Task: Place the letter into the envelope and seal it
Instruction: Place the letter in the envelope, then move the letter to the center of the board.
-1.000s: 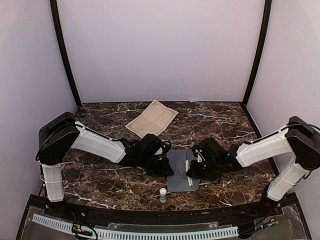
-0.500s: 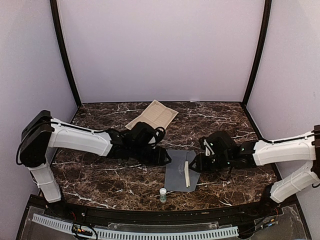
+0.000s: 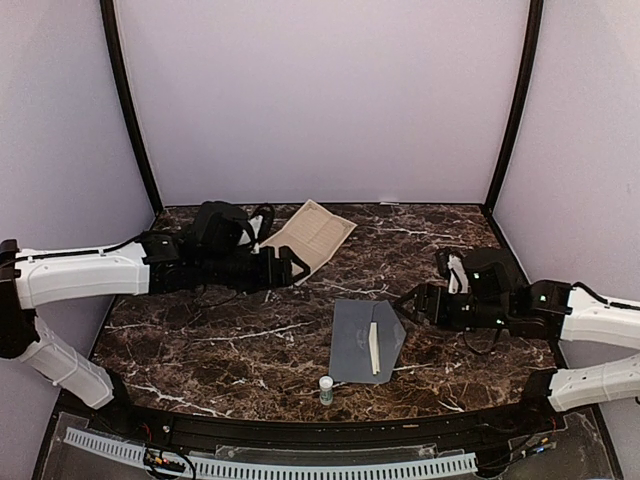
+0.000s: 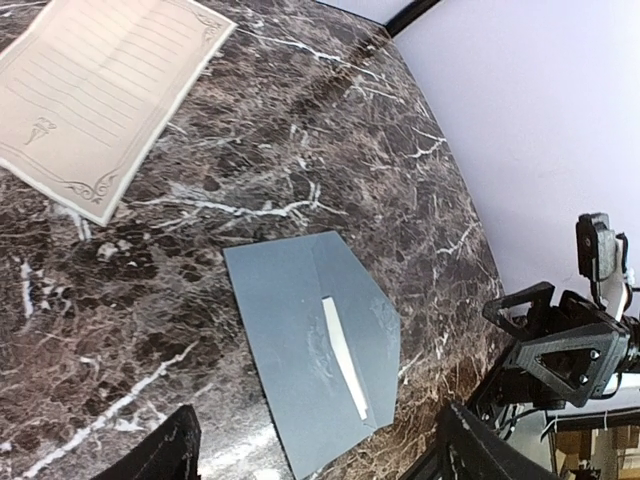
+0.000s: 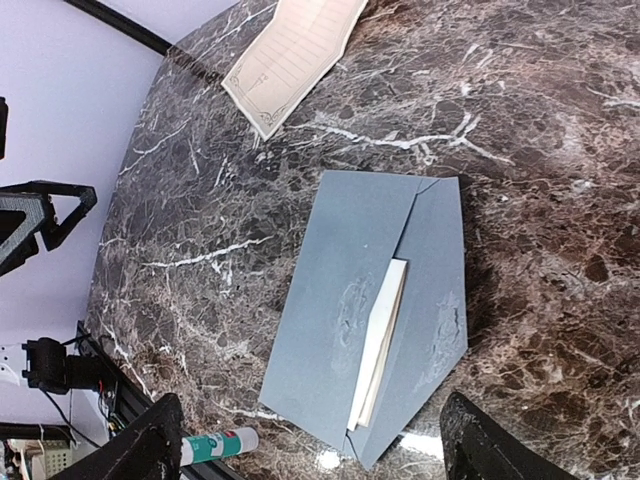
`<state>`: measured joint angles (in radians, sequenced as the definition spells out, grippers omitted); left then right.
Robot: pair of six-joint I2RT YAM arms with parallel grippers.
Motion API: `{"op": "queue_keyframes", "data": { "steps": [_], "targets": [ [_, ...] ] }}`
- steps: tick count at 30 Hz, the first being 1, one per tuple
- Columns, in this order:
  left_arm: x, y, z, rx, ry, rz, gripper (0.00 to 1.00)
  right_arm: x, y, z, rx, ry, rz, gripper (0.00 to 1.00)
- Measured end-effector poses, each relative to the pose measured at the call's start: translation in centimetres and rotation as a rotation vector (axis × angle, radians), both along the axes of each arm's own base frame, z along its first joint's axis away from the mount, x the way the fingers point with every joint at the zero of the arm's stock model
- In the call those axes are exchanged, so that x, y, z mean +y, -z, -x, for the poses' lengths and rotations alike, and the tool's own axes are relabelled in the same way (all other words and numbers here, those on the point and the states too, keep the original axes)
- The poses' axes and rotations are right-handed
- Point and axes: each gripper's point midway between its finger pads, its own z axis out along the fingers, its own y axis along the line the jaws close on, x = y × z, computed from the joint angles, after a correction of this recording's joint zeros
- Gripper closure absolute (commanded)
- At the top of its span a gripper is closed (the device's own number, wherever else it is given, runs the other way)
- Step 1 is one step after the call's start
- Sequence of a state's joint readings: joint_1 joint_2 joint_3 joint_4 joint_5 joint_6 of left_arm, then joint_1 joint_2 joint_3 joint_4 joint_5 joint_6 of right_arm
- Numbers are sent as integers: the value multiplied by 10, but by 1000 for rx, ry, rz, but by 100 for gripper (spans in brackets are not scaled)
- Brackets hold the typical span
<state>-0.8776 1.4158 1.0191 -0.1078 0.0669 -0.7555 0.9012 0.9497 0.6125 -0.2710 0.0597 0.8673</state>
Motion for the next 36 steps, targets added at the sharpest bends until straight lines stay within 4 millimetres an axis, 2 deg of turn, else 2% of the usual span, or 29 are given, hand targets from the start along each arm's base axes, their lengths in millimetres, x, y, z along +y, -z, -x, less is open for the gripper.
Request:
{"op": "queue_keyframes", "data": {
  "steps": [2, 6, 11, 25, 31, 36],
  "targets": [
    [16, 2, -9, 10, -37, 10, 22, -7, 1, -1, -5, 20, -9, 14],
    [50, 20, -36, 68, -132, 16, 26, -19, 11, -3, 7, 52, -4, 14],
    [73, 49, -71, 131, -239, 40, 29, -23, 15, -5, 17, 76, -9, 14],
    [79, 124, -129, 250, -395, 75, 43, -28, 14, -15, 17, 116, -20, 15],
    [70, 140, -150, 257, -407, 69, 48, -31, 14, -19, 17, 131, -18, 15],
    [70, 148, -162, 262, -431, 65, 51, -32, 8, -24, 6, 144, -25, 15]
  ]
}}
